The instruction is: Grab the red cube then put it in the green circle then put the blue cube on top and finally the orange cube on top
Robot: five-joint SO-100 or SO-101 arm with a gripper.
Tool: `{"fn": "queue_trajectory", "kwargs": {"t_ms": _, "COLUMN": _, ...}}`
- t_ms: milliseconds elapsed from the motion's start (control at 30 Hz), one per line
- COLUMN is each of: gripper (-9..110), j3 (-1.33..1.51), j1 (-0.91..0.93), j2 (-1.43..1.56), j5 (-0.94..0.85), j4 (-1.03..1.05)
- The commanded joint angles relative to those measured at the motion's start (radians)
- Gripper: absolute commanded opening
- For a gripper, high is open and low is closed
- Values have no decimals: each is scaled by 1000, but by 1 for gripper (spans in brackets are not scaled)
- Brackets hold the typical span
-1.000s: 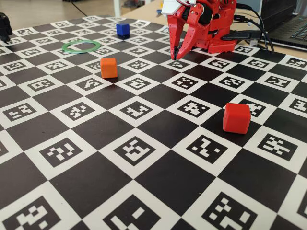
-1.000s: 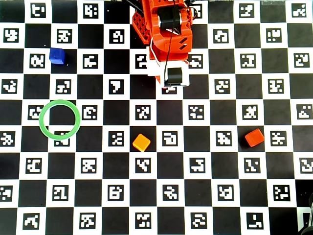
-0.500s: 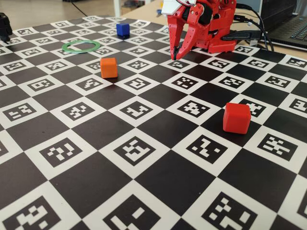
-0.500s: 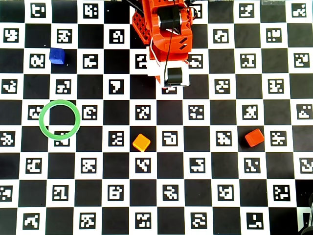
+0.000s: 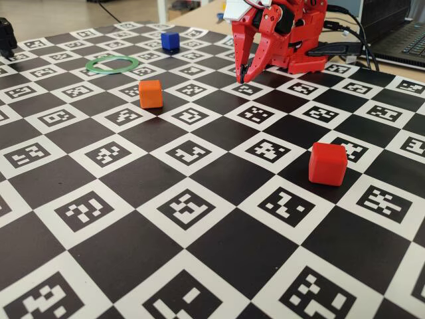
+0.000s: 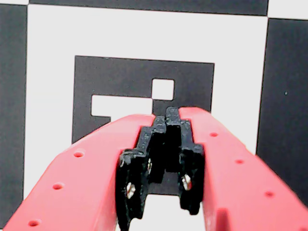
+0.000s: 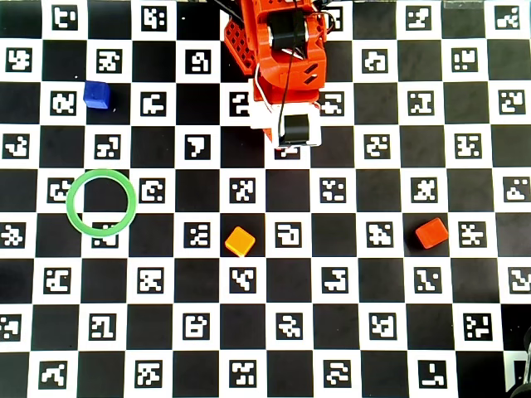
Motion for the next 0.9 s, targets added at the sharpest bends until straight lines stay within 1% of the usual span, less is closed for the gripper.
{"fn": "queue_trajectory", "kwargs": {"t_ms": 0, "gripper": -5, "j3": 52, "j1": -5, "j2": 51, "j5": -17, "j4": 69}}
{"fn": "queue_trajectory", "kwargs": {"t_ms": 167, "gripper": -5, "j3": 52, "j1": -6, "j2": 51, "j5": -38, "j4": 69}}
{"fn": "queue_trajectory", "kwargs": {"t_ms": 300, "gripper": -5, "j3": 52, "j1": 0, "j2": 51, "j5": 6, "j4": 11}}
{"fn": "queue_trajectory", "kwargs": {"t_ms": 433, "gripper": -5, "j3": -20, "j1": 6, "j2": 20, "j5": 104, "j4": -26}}
{"fn": "queue_trajectory", "kwargs": {"t_ms": 567, "gripper": -5, "j3": -225, "j1": -23, "j2": -184, "j5": 190, "j4": -20}}
{"fn": "queue_trajectory", "kwargs": {"t_ms": 767, "gripper": -5, "j3": -586, "j1": -87, "j2": -434, "j5": 374, "j4": 81}}
{"fn": "queue_trajectory", "kwargs": {"t_ms": 867, "gripper": -5, "j3": -776, "j1": -124, "j2": -546, "j5": 565, "j4": 175}}
